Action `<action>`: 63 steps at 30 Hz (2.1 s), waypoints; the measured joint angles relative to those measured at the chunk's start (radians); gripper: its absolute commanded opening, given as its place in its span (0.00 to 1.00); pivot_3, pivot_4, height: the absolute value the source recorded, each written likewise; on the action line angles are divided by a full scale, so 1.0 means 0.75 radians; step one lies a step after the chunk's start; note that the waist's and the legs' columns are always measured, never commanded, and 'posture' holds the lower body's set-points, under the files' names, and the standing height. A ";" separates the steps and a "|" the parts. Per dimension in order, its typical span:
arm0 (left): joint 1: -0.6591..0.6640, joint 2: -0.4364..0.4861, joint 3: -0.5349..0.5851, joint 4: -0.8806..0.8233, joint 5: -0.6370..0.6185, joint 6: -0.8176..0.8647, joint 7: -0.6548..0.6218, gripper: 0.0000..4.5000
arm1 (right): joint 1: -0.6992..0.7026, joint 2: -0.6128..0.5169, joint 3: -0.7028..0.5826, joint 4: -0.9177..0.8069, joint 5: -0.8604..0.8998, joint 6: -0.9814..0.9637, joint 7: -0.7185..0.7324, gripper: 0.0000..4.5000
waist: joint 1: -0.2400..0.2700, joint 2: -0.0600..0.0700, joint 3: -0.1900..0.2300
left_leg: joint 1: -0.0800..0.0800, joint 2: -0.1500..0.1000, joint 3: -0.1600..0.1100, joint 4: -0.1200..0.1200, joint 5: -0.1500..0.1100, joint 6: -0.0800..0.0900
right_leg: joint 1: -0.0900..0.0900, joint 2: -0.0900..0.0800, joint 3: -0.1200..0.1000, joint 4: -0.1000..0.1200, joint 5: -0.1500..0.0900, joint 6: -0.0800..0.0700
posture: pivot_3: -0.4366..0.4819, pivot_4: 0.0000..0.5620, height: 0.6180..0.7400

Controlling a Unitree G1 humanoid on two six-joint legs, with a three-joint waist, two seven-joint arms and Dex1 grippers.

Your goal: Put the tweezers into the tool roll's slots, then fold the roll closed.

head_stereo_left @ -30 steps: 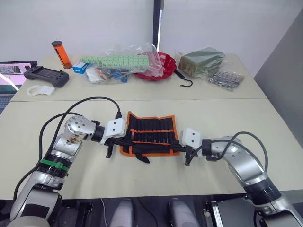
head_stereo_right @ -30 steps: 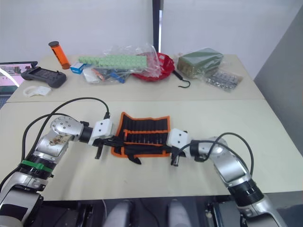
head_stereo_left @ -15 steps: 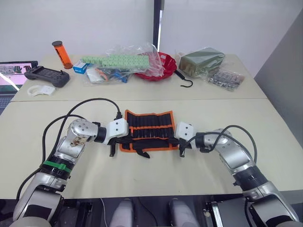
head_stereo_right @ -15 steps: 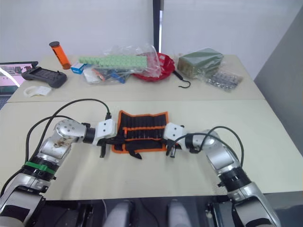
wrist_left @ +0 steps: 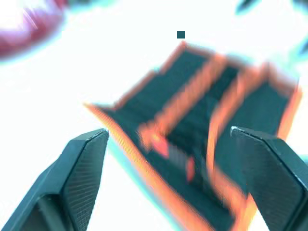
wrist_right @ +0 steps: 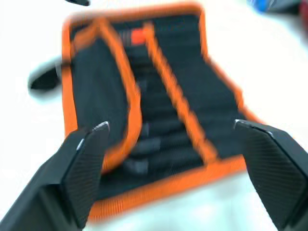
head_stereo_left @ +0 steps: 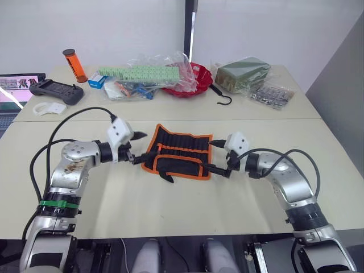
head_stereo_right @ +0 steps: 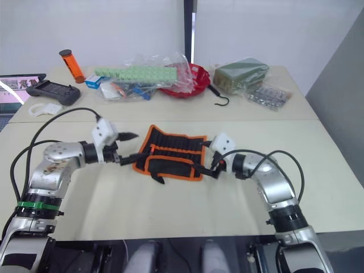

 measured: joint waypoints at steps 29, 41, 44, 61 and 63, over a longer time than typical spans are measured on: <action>0.202 -0.305 -0.249 -0.047 0.177 0.000 0.356 0.00 | 0.058 0.385 0.156 0.036 -0.211 0.132 -0.509 0.01 | -0.001 0.000 0.000 | 0.002 0.000 0.000 -0.001 0.000 0.000 | 0.000 0.000 0.000 0.000 0.000 0.000 | 0.48 0.27 1.00; 0.120 -0.372 -0.218 0.148 0.199 -0.077 0.444 0.00 | 0.132 0.323 0.120 0.105 -0.234 -0.030 -0.517 0.01 | 0.003 0.001 -0.001 | 0.005 -0.001 0.000 0.000 0.000 0.000 | 0.004 0.000 0.001 -0.001 0.000 0.000 | 0.48 0.27 1.00; 0.129 -0.383 -0.203 0.138 0.183 -0.057 0.452 0.00 | 0.135 0.316 0.119 0.119 -0.234 -0.064 -0.517 0.01 | 0.003 0.001 -0.001 | 0.005 -0.001 0.000 0.000 0.000 0.000 | 0.004 0.000 0.001 -0.001 0.000 0.000 | 0.48 0.27 1.00; 0.200 -0.252 -0.143 -0.160 0.018 0.162 0.349 0.00 | 0.150 0.281 -0.014 -0.210 0.007 0.154 -0.426 0.01 | 0.007 0.001 0.000 | 0.000 -0.001 0.000 -0.002 0.000 0.000 | 0.001 0.000 0.000 -0.006 0.000 0.000 | 0.48 0.27 1.00; 0.190 -0.208 -0.134 -0.199 -0.005 0.196 0.318 0.00 | 0.180 0.247 -0.053 -0.274 0.064 0.240 -0.422 0.01 | 0.007 0.001 0.000 | 0.000 0.000 0.000 -0.002 0.000 0.000 | 0.001 0.000 0.001 -0.007 0.000 0.000 | 0.48 0.27 1.00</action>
